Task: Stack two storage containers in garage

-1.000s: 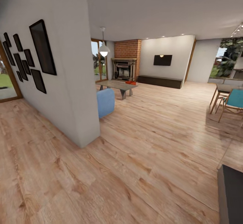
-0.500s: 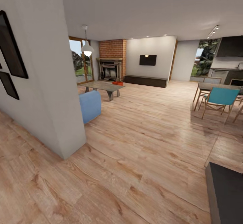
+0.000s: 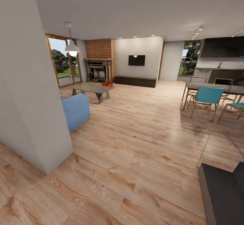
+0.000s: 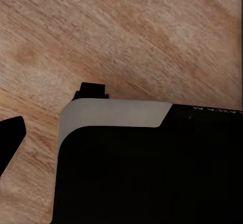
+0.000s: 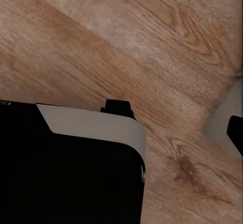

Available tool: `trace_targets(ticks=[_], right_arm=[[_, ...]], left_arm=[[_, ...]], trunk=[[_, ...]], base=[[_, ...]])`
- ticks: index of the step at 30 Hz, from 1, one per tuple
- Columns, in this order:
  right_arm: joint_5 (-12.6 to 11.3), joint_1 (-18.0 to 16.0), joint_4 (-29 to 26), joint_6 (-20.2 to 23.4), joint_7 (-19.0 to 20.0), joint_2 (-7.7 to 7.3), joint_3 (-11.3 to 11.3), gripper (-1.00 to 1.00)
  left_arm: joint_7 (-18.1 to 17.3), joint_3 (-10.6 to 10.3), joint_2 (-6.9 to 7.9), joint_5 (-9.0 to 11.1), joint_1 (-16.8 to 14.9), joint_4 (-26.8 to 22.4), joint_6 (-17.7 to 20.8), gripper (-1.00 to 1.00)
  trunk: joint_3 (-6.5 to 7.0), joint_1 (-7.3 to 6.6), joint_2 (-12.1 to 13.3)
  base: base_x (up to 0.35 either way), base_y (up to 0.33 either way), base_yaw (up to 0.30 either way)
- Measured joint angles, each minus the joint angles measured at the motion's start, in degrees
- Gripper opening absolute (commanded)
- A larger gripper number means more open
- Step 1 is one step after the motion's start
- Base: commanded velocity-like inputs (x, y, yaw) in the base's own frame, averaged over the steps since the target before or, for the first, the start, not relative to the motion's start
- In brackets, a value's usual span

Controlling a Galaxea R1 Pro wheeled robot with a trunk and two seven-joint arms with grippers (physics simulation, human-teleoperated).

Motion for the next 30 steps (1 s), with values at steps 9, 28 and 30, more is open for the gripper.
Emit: trace_targets(ticks=[9, 28, 30], right_arm=[[0.0, 0.0, 0.0, 0.0, 0.0, 0.00, 0.0, 1.00], [0.0, 0.0, 0.0, 0.1, 0.0, 0.00, 0.0, 1.00], [-0.1, 0.0, 0.0, 0.2, 0.0, 0.00, 0.0, 1.00]], left_arm=[[0.0, 0.0, 0.01, 0.0, 0.0, 0.0, 0.0, 1.00], [0.0, 0.1, 0.08, 0.0, 0.0, 0.0, 0.0, 1.00], [0.0, 0.1, 0.03, 0.0, 0.0, 0.0, 0.0, 1.00]], trunk=[[0.00, 0.00, 0.0], [0.00, 0.00, 0.0], [0.00, 0.00, 0.0]], base=[[0.318, 0.000, -0.003], [0.319, 0.000, 0.000], [0.319, 0.000, 0.000]])
